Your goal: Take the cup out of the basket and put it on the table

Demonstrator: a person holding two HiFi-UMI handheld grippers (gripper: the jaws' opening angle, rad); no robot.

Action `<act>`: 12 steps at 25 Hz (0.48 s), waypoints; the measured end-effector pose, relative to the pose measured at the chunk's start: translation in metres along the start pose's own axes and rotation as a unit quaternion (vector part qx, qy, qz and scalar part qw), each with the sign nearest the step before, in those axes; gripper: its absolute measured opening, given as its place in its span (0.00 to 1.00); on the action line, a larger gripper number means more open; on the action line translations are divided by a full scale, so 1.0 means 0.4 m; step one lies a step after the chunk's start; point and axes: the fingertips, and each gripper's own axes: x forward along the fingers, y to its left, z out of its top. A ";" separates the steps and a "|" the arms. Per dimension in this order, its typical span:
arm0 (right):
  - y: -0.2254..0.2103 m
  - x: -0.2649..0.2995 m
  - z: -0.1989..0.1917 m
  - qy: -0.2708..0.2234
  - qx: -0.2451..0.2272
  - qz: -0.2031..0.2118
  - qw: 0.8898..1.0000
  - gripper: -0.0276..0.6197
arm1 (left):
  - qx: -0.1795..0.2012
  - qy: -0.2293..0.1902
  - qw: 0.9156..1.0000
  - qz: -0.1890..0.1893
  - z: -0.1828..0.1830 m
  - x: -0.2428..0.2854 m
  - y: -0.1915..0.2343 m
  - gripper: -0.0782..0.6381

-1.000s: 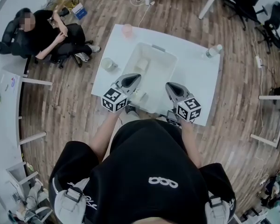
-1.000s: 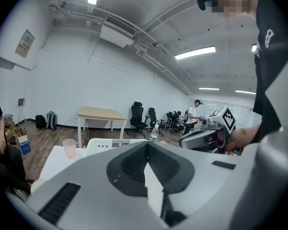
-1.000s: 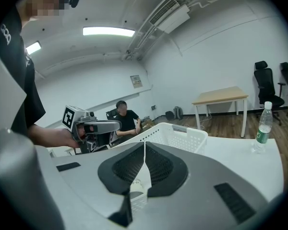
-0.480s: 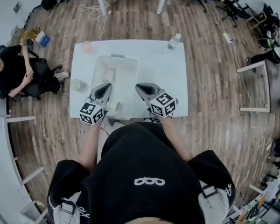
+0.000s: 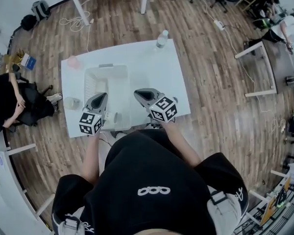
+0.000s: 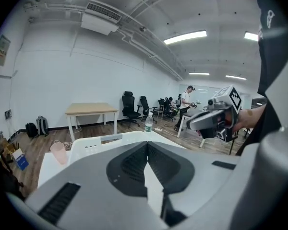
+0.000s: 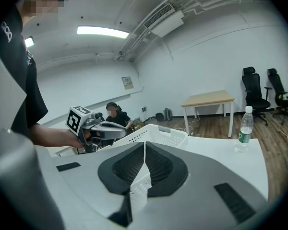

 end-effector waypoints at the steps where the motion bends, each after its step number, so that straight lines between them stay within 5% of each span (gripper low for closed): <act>1: -0.006 -0.006 -0.001 -0.001 0.002 -0.005 1.000 0.08 | 0.003 0.004 1.000 -0.002 -0.003 0.007 0.001 0.12; 12: -0.045 -0.075 -0.045 -0.001 0.031 -0.046 0.998 0.08 | 0.011 0.057 0.998 -0.013 -0.061 0.094 -0.027 0.12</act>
